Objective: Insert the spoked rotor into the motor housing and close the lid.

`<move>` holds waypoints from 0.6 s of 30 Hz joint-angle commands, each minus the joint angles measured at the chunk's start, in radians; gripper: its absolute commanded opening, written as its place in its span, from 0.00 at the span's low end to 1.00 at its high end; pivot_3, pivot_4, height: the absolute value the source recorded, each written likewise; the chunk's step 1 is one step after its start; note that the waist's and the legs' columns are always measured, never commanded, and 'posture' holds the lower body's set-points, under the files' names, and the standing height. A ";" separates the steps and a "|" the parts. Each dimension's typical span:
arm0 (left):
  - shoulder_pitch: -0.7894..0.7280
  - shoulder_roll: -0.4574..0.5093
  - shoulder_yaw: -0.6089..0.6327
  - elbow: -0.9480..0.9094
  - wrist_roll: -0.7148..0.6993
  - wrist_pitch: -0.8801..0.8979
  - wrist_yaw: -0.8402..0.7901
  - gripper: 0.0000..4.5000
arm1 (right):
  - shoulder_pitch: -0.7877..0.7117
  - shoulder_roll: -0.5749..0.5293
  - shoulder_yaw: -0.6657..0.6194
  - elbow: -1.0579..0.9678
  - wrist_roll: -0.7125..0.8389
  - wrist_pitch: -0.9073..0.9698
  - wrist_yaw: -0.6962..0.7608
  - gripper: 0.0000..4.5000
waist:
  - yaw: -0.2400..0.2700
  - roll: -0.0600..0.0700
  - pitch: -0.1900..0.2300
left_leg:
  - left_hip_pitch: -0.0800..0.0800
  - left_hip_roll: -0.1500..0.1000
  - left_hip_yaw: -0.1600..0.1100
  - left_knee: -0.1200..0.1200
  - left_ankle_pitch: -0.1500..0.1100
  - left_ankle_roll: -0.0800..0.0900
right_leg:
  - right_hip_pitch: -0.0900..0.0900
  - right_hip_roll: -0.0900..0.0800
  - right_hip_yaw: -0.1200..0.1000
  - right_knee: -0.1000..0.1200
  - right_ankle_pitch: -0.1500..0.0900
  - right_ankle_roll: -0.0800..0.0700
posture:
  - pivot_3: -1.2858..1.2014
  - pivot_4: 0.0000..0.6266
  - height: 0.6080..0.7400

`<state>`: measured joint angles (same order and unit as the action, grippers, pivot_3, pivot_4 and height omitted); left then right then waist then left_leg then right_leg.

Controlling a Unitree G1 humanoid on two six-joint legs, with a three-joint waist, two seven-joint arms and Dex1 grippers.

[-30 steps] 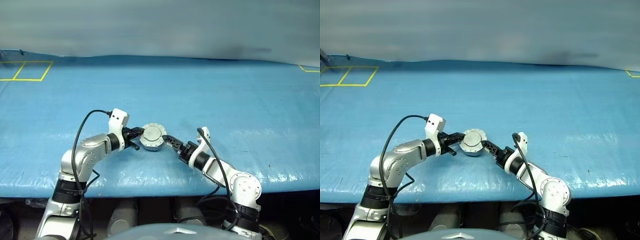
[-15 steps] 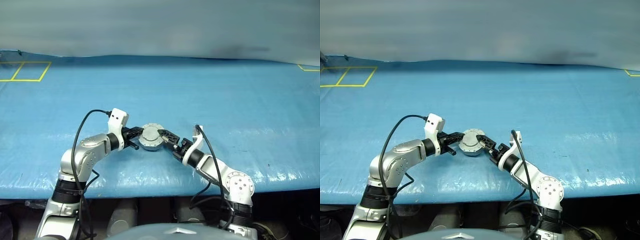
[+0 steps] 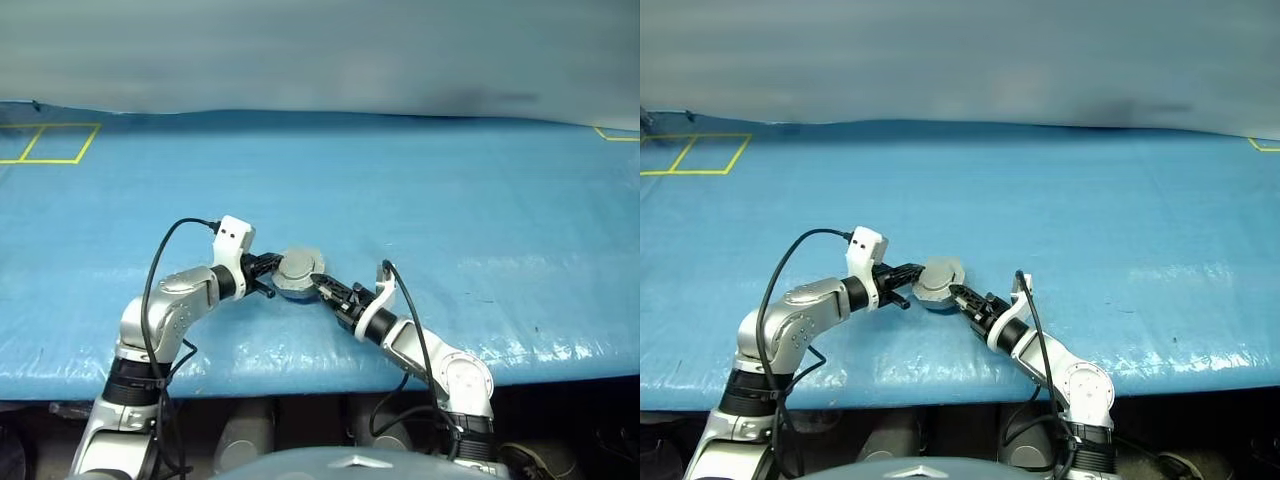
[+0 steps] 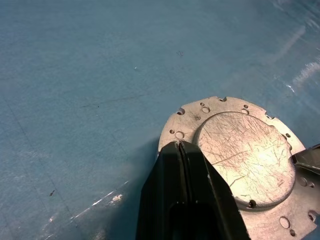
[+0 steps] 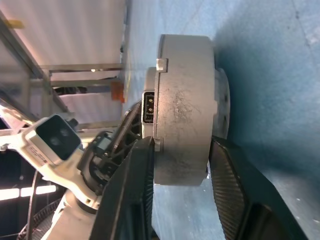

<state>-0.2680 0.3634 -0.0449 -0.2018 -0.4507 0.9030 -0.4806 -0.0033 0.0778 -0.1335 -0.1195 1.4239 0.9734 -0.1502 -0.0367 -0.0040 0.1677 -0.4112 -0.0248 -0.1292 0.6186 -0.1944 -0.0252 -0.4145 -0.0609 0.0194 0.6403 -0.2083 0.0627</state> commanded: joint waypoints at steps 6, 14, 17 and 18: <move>0.018 -0.012 -0.024 0.004 0.002 0.013 -0.012 0.00 | 0.007 0.043 0.042 -0.028 0.039 -0.013 0.004 0.25 | 0.000 0.000 0.000 | 0.000 0.000 0.000 0.000 0.000 0.000 | 0.000 0.000 0.000 0.000 0.000 0.000 | 0.52 0.24 1.00; 0.036 -0.085 0.082 -0.083 -0.048 -0.079 0.013 0.00 | 0.039 0.042 0.038 -0.066 0.079 -0.028 -0.020 0.25 | 0.000 0.000 0.000 | -0.001 0.000 0.000 -0.002 0.000 0.000 | -0.001 0.000 0.000 -0.002 0.000 0.000 | 0.52 0.24 1.00; 0.062 -0.152 0.152 -0.122 -0.092 -0.114 0.053 0.00 | 0.049 0.041 0.033 -0.087 0.109 -0.050 -0.030 0.25 | 0.001 -0.001 0.001 | -0.003 0.000 -0.001 -0.004 0.000 0.000 | -0.002 0.000 -0.001 -0.005 0.000 0.000 | 0.52 0.24 1.00; 0.075 -0.175 0.179 -0.139 -0.124 -0.105 0.068 0.00 | 0.051 0.039 0.032 -0.096 0.118 -0.058 -0.032 0.25 | 0.001 0.000 0.001 | -0.003 0.000 -0.001 -0.004 0.000 0.000 | -0.002 0.000 -0.001 -0.006 0.000 0.000 | 0.52 0.24 1.00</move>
<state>-0.2016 0.1997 0.0853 -0.2796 -0.5290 0.8167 -0.4314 0.0452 0.0763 -0.1072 -0.1585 1.4882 0.9312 -0.1867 -0.0360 -0.0045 0.1687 -0.4147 -0.0247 -0.1297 0.6146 -0.1945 -0.0250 -0.4163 -0.0610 0.0189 0.6342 -0.2081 0.0629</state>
